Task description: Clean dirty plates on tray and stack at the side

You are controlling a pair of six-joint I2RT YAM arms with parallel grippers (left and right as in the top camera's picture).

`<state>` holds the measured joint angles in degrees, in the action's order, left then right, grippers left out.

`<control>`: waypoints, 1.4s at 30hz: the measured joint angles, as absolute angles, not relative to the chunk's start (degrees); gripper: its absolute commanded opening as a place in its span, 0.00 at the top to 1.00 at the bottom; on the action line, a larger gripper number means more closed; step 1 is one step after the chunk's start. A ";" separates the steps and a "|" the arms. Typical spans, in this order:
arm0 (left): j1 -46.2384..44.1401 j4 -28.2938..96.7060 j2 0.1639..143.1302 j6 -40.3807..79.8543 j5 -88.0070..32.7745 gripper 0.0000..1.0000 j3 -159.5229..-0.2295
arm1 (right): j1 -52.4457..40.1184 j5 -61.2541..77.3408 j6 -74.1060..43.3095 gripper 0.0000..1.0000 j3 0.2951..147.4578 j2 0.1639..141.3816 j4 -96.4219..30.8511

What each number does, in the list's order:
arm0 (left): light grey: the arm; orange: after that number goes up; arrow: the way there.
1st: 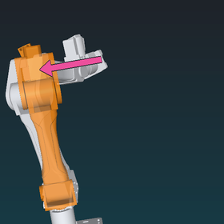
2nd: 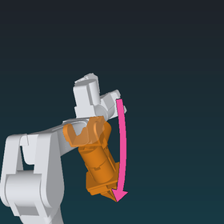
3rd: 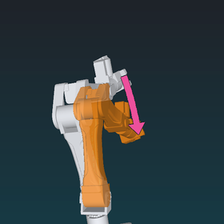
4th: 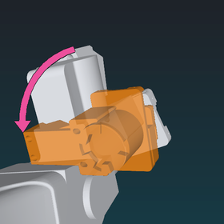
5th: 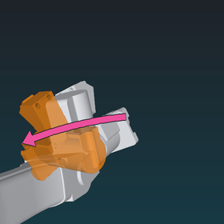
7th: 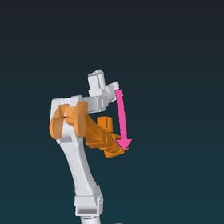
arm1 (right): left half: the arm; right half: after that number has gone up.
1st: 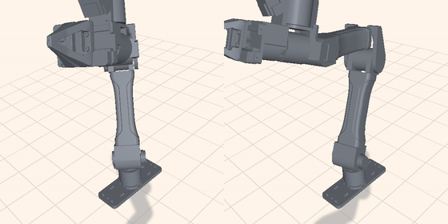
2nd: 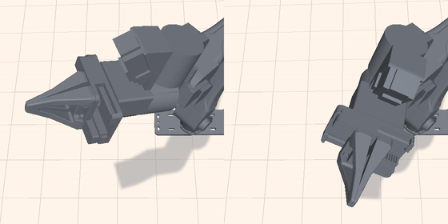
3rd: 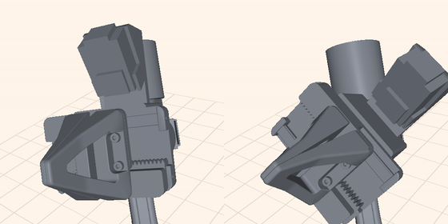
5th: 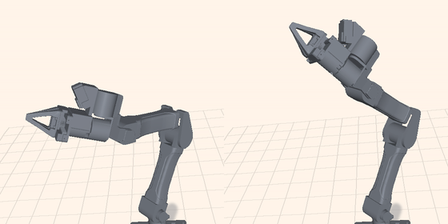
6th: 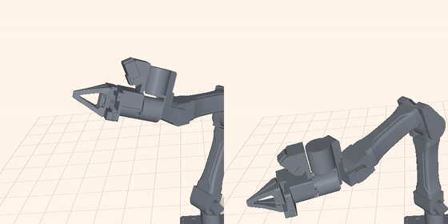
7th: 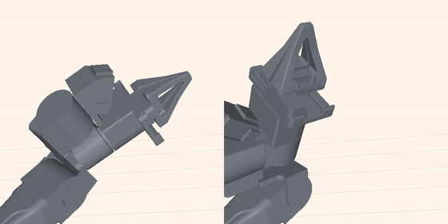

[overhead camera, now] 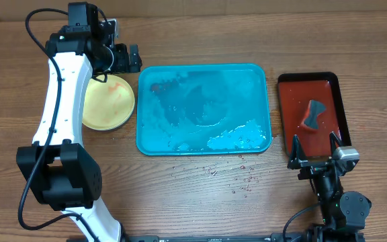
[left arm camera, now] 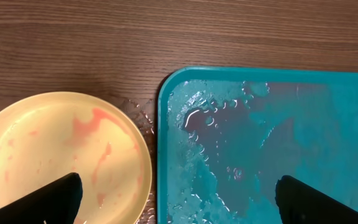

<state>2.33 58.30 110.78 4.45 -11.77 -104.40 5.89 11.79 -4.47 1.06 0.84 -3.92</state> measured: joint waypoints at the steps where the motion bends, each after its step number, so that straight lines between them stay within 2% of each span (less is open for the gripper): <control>1: 2.33 58.30 110.78 4.43 -11.77 0.00 -104.40 | 5.89 11.81 -4.45 0.00 1.06 0.84 -3.90; 25: 2.33 59.75 108.20 4.25 -8.60 0.00 -104.40 | 5.89 11.79 -4.45 0.00 1.06 0.84 -3.92; 29: 2.33 55.90 100.03 2.72 -7.84 0.00 -103.74 | 5.89 11.81 -4.47 0.00 1.06 0.84 -3.92; 33: 2.33 44.34 86.21 0.34 -7.60 0.00 -96.09 | 5.89 11.81 -4.45 0.00 1.06 0.84 -3.95; 42: 2.33 20.34 56.25 -4.43 -7.46 0.01 -57.56 | 5.91 11.81 -4.47 0.00 1.06 0.84 -3.92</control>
